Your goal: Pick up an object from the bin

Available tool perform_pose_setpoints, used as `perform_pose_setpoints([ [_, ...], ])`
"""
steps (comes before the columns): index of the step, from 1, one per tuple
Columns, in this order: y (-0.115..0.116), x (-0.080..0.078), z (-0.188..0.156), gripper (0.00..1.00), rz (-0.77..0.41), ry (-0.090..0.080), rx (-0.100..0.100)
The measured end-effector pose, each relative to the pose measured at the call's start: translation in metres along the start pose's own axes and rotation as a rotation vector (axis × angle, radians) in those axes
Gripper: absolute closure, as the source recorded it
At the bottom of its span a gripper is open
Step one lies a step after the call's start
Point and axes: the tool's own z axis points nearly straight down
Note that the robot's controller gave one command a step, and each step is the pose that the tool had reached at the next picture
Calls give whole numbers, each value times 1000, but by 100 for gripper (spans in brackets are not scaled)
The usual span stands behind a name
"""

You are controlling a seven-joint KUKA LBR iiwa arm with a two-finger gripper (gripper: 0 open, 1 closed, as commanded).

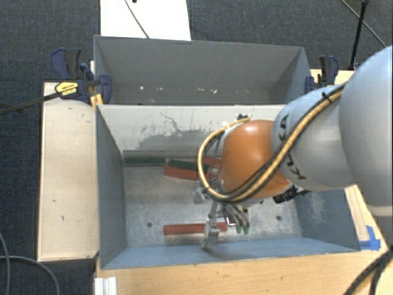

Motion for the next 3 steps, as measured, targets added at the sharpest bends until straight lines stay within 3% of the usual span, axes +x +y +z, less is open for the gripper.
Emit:
perform_pose_setpoints([
  [1,0,-1,30,0,38,-6,-2],
  [2,0,-3,29,0,42,-7,-2],
  [3,0,-2,30,100,45,-3,-2],
])
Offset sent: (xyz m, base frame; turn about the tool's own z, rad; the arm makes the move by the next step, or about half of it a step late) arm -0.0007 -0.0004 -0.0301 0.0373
